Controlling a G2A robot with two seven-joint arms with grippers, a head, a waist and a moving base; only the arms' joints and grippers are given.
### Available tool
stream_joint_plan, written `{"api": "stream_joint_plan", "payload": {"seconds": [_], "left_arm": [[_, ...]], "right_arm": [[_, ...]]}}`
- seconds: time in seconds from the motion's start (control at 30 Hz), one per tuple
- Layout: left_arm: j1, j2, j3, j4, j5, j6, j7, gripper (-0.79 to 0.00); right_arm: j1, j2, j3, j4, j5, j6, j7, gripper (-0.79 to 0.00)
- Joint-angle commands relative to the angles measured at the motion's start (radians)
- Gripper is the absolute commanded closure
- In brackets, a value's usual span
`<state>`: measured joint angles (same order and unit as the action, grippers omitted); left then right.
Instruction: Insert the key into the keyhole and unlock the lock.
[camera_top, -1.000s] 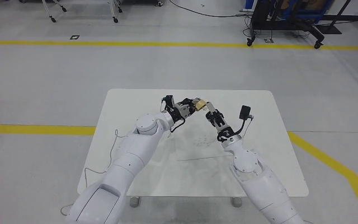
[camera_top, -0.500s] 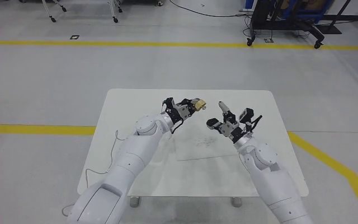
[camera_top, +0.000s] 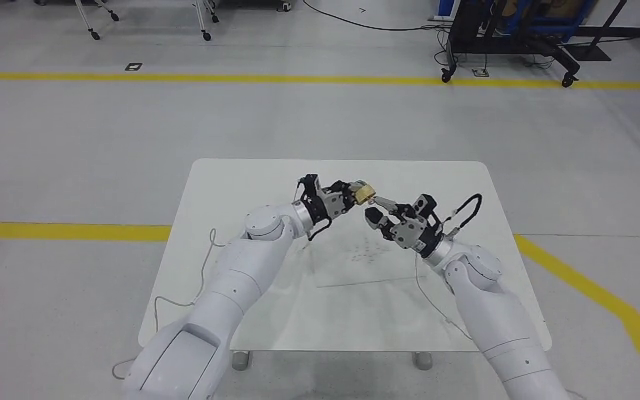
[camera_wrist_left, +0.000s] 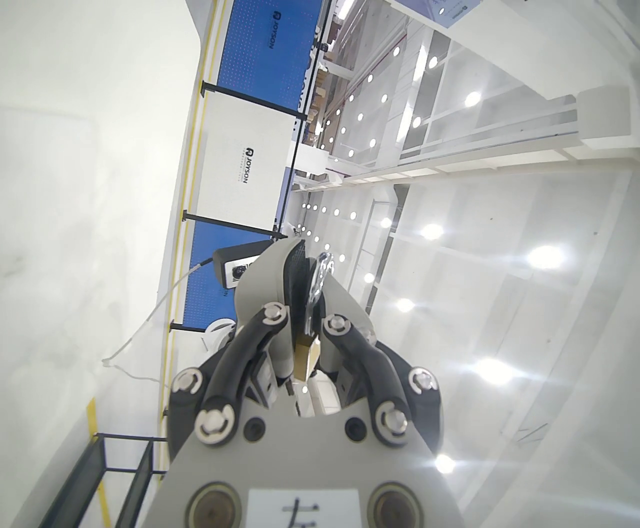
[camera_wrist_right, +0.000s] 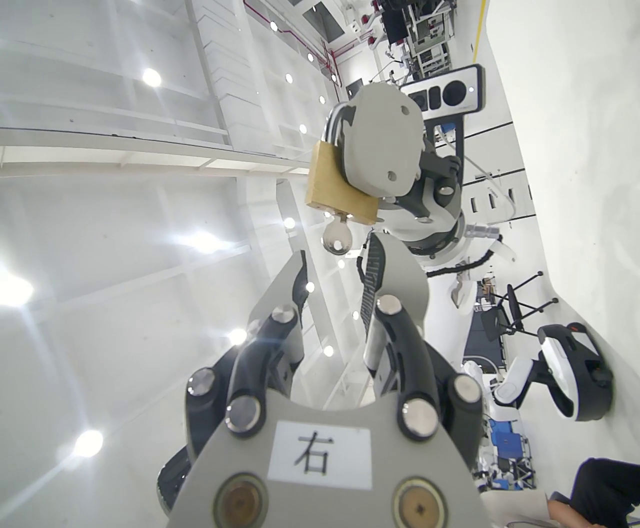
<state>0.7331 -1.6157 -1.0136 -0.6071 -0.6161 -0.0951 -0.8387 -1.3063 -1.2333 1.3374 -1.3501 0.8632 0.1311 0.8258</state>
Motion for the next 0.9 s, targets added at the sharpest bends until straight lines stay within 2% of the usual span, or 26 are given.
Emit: {"api": "stream_joint_plan", "payload": {"seconds": [0.0,0.2,0.57,0.67,0.87], "left_arm": [[-0.001,-0.001,0.001,0.002,0.003,-0.006,-0.002,0.000],[-0.003,-0.003,0.001,0.005,0.005,-0.007,-0.009,0.000],[-0.004,-0.005,-0.004,0.003,0.008,-0.011,-0.018,0.000],[-0.005,-0.005,-0.004,0.004,0.011,-0.011,-0.021,0.000],[-0.006,-0.006,-0.003,0.003,0.020,-0.011,-0.021,0.000]], "right_arm": [[0.002,0.000,-0.003,0.002,0.000,-0.001,0.002,-0.231],[0.006,-0.001,-0.011,0.015,-0.001,0.002,-0.004,-0.172],[0.006,-0.001,-0.014,0.025,-0.006,-0.009,-0.039,-0.157],[0.006,-0.002,-0.014,0.027,0.001,-0.010,-0.048,-0.009],[0.006,-0.003,-0.013,0.031,0.025,-0.007,-0.052,0.000]]}}
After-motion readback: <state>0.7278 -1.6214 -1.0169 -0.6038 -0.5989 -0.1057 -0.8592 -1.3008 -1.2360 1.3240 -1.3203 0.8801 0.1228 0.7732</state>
